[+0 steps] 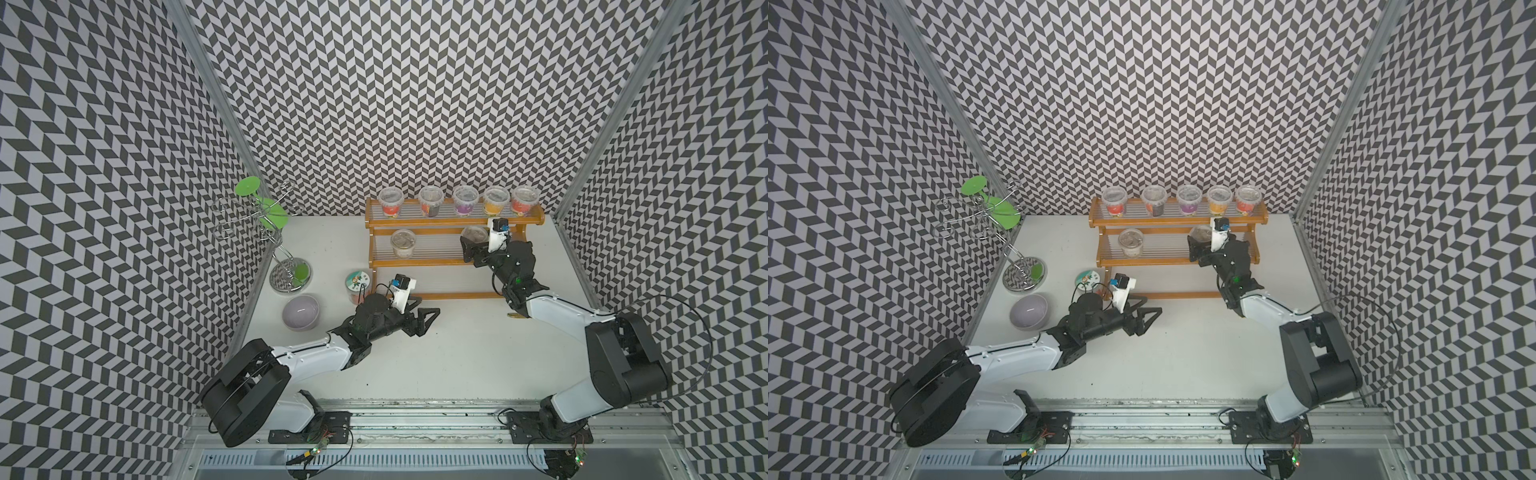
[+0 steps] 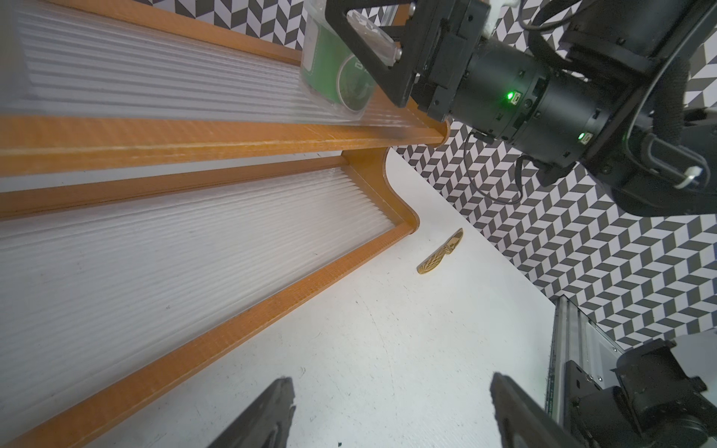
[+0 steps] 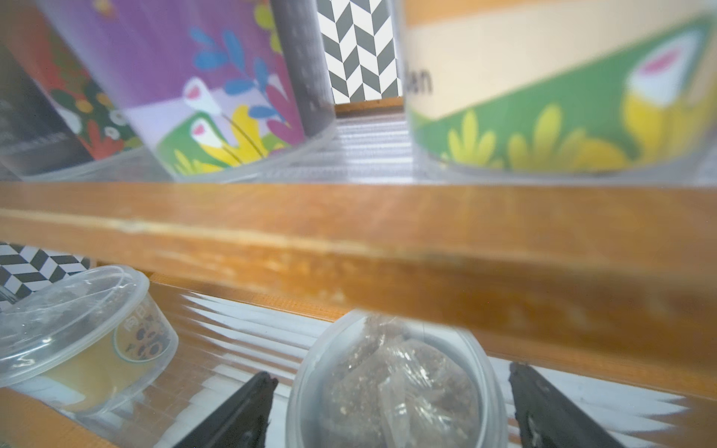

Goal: Place the seed container on the shelf
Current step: Place the seed jar on the shelf.

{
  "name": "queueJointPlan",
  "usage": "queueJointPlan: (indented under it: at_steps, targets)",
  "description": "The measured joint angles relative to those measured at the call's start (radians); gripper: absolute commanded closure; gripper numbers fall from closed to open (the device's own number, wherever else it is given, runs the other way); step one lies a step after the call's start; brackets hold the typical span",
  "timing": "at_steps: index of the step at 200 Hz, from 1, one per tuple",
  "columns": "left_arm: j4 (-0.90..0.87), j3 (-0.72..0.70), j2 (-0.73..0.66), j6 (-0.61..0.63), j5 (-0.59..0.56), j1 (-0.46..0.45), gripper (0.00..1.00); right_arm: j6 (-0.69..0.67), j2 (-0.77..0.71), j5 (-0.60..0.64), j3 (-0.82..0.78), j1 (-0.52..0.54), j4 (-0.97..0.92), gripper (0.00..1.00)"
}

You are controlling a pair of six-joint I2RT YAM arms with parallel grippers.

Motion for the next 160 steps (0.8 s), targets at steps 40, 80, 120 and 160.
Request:
queueJointPlan:
  at_steps: [40, 80, 120, 160]
  targets:
    - [-0.006, -0.003, -0.029, 0.0, -0.007, 0.0, 0.17, -0.006, -0.064, -0.02, -0.059, 0.0, -0.014, 0.04]
    - [-0.019, -0.018, -0.066, 0.001, -0.019, 0.009, 0.16, -0.04, -0.12, -0.061, -0.104, 0.0, -0.065, 0.04]
    - [-0.05, -0.039, -0.114, 0.001, -0.037, 0.024, 0.16, -0.064, -0.207, -0.061, -0.199, 0.0, -0.088, 0.03]
    - [-0.08, -0.056, -0.148, 0.002, -0.053, 0.058, 0.16, -0.067, -0.261, -0.077, -0.273, 0.0, -0.088, 0.03]
